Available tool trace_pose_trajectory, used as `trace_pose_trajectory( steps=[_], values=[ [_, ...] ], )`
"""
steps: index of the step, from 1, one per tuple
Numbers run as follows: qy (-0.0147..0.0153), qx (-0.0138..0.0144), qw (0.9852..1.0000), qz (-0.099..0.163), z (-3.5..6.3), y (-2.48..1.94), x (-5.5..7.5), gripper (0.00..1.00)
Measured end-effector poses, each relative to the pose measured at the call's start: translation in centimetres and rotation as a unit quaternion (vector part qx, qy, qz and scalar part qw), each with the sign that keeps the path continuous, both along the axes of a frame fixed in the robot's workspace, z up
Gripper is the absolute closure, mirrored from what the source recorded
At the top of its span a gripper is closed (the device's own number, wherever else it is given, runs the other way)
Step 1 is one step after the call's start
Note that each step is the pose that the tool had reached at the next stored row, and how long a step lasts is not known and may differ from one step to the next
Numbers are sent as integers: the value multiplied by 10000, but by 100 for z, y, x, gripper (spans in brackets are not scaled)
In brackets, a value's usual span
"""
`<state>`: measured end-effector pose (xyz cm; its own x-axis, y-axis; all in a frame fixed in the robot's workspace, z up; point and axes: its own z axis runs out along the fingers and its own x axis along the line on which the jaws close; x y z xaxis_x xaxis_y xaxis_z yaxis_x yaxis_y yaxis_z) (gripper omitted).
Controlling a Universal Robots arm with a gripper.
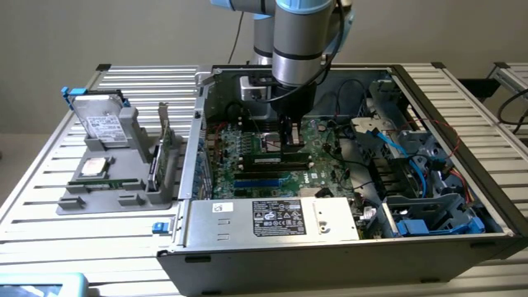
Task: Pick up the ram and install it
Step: 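Insert the ram into the slot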
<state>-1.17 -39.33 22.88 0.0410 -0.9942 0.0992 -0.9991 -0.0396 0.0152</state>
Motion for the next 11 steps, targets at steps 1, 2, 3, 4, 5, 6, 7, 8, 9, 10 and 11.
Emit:
trace_pose_trajectory(
  steps=[1,2,3,4,5,6,7,8,9,10,11],
  values=[
    [0,1,10000,1,-3,0,0,87],
    [-1,2,10000,1,-8,0,0,87],
    [-1,1,10000,2,-10,0,0,87],
    [0,1,10000,2,-13,0,0,87],
    [0,0,10000,3,-15,0,0,87],
    [0,0,10000,3,-16,0,0,87],
    [0,0,10000,3,-17,0,0,87],
    [0,0,10000,3,-18,0,0,87],
    [0,1,10000,3,-20,0,0,87],
    [-1,1,10000,3,-22,0,0,87],
    [0,1,10000,3,-22,0,0,87]
  ],
)
